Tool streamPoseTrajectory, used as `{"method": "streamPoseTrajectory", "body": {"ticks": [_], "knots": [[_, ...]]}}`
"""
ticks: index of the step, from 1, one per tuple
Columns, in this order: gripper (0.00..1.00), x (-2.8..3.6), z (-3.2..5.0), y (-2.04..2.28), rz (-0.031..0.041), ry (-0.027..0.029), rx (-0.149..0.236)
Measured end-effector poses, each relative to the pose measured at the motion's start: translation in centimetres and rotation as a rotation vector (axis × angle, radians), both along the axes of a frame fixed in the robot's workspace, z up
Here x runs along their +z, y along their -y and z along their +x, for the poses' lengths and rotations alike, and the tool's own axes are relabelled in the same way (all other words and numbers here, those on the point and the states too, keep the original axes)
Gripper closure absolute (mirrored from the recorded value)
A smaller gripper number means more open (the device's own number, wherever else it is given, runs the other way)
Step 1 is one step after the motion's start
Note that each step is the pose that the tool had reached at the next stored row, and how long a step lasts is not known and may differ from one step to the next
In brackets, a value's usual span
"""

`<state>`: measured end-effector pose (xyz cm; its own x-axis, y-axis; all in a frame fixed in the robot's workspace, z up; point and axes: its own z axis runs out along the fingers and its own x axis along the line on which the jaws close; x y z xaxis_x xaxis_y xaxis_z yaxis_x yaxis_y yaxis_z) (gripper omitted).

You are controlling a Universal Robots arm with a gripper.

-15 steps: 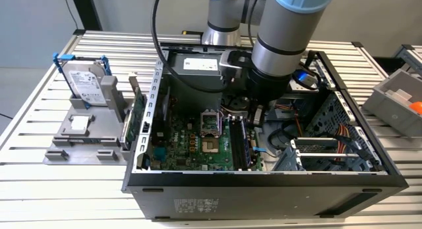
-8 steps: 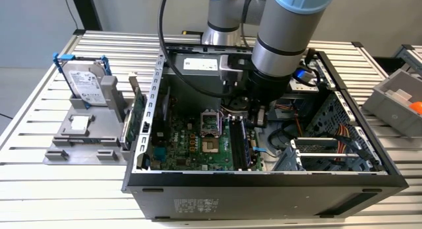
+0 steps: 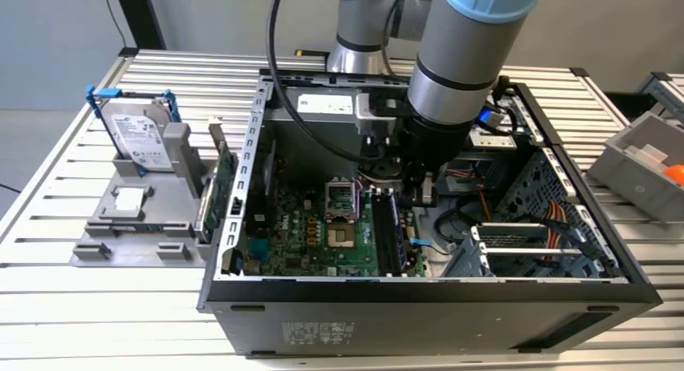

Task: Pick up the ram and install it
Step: 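Press down the ram until it locks into place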

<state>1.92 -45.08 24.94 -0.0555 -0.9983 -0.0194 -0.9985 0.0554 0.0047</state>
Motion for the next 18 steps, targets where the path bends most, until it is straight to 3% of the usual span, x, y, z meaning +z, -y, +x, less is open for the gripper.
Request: {"method": "streamPoseTrajectory", "body": {"ticks": [9, 18], "knots": [[1.0, -1.44, 0.02, -0.07, 0.0001, 0.0, 0.007], [1.0, -2.95, 0.01, -0.12, -0.0016, -0.0005, 0.049]]}}
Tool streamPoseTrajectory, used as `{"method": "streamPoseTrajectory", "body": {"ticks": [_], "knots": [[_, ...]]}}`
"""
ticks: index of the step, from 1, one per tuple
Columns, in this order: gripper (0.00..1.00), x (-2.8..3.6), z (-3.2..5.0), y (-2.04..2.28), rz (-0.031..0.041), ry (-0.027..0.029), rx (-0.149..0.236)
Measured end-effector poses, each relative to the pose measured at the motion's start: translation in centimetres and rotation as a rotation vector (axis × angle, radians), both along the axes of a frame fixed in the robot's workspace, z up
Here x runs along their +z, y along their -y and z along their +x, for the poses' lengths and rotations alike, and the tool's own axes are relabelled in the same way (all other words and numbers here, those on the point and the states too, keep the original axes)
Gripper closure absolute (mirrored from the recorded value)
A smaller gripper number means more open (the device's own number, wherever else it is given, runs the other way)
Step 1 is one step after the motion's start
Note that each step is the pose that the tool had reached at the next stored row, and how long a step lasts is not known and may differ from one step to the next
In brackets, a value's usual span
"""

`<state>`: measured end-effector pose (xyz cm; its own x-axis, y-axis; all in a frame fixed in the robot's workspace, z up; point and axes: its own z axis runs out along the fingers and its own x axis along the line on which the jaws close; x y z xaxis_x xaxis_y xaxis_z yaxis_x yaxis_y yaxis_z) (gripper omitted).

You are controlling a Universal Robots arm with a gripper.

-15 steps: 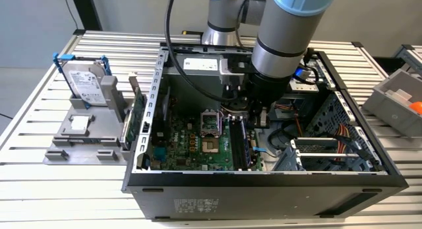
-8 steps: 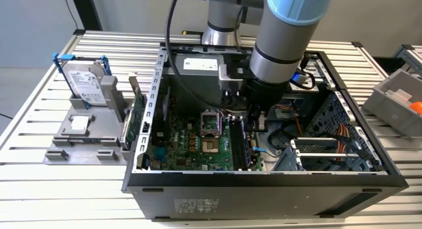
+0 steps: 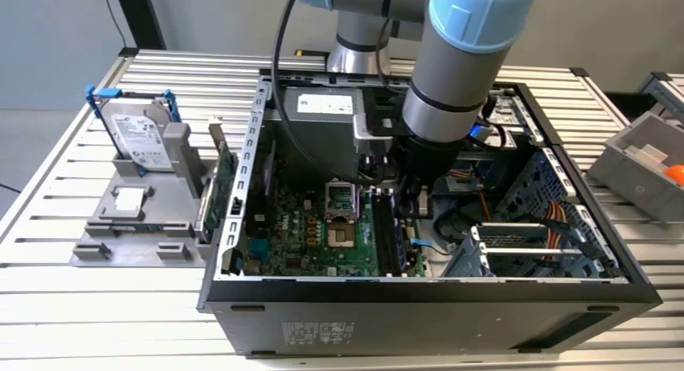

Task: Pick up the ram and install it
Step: 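Press down the ram until it locks into place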

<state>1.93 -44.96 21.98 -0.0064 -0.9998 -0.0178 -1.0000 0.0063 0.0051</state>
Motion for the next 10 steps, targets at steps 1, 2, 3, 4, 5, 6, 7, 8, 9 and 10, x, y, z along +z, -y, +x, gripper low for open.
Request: {"method": "streamPoseTrajectory", "body": {"ticks": [1, 2, 3, 4, 5, 6, 7, 8, 9, 10], "knots": [[1.0, -0.01, 0.0, -0.01, 0.0005, 0.0002, 0.0], [1.0, 0.13, 0.01, -0.05, 0.0018, 0.0005, 0.0], [1.0, 0.49, 0.02, -0.08, 0.0037, 0.0009, 0.0], [1.0, 1.0, 0.01, -0.06, 0.0023, 0.0005, 0.0], [1.0, 1.47, 0.0, -0.03, 0.0016, 0.0004, 0.0], [1.0, 1.93, 0.01, -0.03, 0.0017, 0.0004, 0.0], [1.0, 2.38, 0.01, -0.03, 0.0016, 0.0004, 0.0], [1.0, 2.84, 0.01, -0.03, 0.0018, 0.0005, 0.0], [1.0, 3.28, 0.01, -0.03, 0.0016, 0.0004, 0.0], [1.0, 3.76, 0.01, -0.03, 0.0016, 0.0004, 0.0]]}}
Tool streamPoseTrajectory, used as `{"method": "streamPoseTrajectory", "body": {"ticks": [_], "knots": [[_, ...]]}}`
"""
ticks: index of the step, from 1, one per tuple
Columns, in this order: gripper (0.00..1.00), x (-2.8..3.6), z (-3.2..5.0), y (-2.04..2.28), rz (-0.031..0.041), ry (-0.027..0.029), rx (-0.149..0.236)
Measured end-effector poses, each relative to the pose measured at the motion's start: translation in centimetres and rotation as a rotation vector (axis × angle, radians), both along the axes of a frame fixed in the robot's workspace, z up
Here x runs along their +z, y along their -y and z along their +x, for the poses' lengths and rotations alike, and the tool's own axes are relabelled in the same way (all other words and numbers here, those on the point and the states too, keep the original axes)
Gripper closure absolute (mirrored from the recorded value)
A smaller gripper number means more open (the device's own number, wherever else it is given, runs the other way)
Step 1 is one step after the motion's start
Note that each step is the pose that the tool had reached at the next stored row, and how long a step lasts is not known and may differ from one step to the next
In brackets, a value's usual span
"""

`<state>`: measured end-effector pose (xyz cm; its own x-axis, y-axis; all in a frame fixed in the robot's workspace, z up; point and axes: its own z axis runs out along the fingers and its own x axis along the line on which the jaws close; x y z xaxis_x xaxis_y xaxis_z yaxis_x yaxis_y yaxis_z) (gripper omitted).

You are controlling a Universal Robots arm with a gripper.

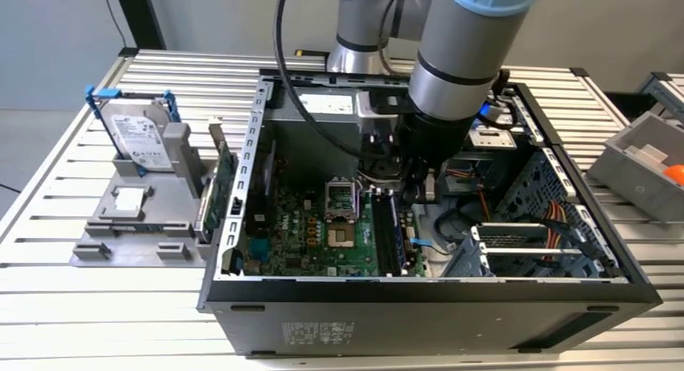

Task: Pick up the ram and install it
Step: 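Press down the ram until it locks into place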

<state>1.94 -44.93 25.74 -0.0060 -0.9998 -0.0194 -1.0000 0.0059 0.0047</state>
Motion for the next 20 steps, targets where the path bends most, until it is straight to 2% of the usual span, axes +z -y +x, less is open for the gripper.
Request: {"method": "streamPoseTrajectory", "body": {"ticks": [4, 6, 20], "knots": [[1.0, 1.82, 0.0, 0.0, -0.0001, -0.0003, 0.0], [1.0, 2.31, 0.0, 0.0, 0.0002, -0.0003, 0.0], [1.0, 2.48, 0.0, 0.01, 0.0012, -0.0004, 0.0]]}}
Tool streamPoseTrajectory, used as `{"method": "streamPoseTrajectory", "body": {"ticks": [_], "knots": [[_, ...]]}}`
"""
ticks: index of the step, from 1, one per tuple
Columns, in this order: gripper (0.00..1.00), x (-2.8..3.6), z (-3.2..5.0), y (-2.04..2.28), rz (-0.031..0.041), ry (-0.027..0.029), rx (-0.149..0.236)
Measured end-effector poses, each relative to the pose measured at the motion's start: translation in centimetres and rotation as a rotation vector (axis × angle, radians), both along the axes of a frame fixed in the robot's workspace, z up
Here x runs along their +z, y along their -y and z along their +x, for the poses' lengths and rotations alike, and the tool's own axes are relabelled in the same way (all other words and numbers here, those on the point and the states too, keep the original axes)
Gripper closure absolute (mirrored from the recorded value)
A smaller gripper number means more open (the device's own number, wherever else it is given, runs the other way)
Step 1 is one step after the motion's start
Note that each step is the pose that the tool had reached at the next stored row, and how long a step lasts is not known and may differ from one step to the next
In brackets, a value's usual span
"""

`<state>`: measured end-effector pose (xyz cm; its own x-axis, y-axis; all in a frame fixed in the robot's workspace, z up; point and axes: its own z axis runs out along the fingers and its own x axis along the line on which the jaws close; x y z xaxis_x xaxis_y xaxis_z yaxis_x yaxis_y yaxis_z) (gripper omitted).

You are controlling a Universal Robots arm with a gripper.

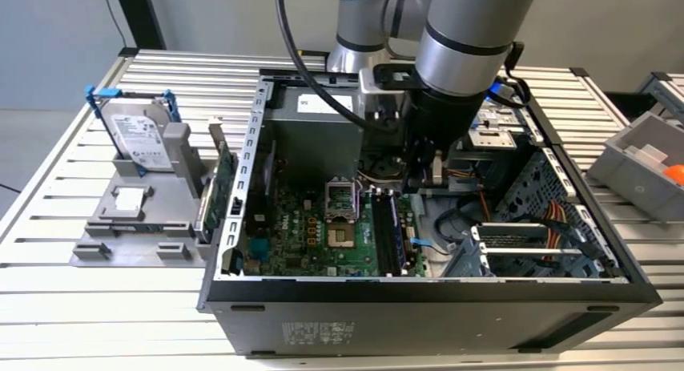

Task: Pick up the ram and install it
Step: 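Press down the ram until it locks into place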

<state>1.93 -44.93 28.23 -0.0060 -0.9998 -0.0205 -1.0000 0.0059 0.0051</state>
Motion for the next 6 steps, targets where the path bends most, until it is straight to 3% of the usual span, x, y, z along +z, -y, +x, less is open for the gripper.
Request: {"method": "streamPoseTrajectory", "body": {"ticks": [6], "knots": [[1.0, 0.14, 0.0, -0.01, 0.0002, 0.0001, 0.0]]}}
